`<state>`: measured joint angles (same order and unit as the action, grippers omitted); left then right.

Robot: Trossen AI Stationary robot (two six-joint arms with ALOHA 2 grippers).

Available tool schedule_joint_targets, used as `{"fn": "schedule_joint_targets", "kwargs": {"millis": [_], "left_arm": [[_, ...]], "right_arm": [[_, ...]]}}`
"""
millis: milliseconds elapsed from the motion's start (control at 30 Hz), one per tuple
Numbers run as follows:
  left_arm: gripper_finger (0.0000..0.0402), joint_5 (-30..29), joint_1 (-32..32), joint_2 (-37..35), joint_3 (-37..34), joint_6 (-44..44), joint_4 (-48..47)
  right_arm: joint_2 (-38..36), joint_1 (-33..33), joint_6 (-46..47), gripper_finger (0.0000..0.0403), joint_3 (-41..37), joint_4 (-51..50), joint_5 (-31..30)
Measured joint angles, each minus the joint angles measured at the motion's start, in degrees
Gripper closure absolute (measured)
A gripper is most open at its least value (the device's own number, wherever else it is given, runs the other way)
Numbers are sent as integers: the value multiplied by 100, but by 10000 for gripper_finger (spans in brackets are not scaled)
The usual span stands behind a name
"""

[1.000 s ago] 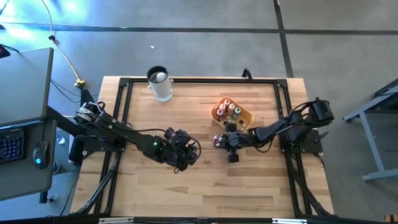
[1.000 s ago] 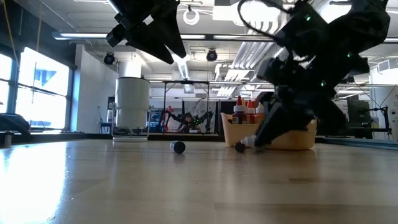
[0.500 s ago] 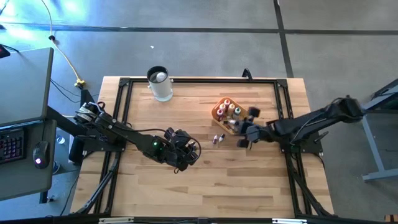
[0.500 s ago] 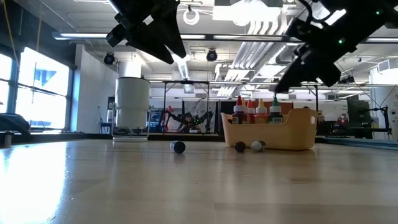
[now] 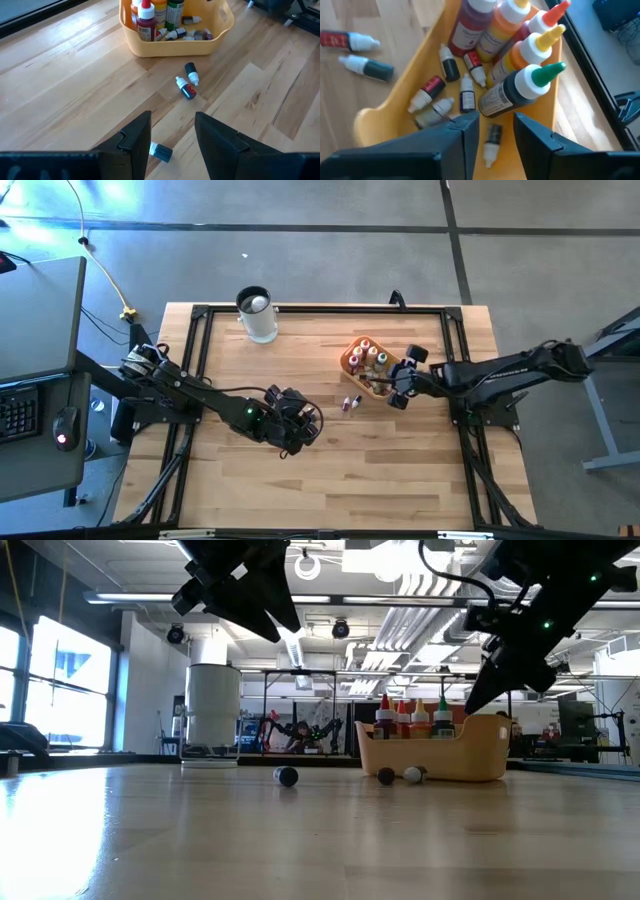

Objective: Pick & Place food coloring
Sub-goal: Put the small violet food coloring bottle into the yellow bin, then put the small black food coloring bottle into the yellow bin

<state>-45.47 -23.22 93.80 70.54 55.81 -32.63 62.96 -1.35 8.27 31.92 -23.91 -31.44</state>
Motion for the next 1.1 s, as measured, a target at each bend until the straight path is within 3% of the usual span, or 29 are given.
{"fn": "schedule_joint_targets", "kwargs": {"millis": [233, 467, 733, 1100], "left_arm": [[250, 4, 0, 0, 0, 51, 30], [250, 515, 0, 2, 0, 639, 45], [250, 1015, 37, 283, -1, 2790, 10], [250, 2852, 929, 924, -4, 3517, -75]], "right_arm": [[371, -1, -349, 254, 0, 391, 76], [459, -307, -809, 232, 0, 1539, 1032], [450, -600, -876, 237, 2, 1937, 1086], [450, -620, -876, 238, 2, 1924, 1084]]}}
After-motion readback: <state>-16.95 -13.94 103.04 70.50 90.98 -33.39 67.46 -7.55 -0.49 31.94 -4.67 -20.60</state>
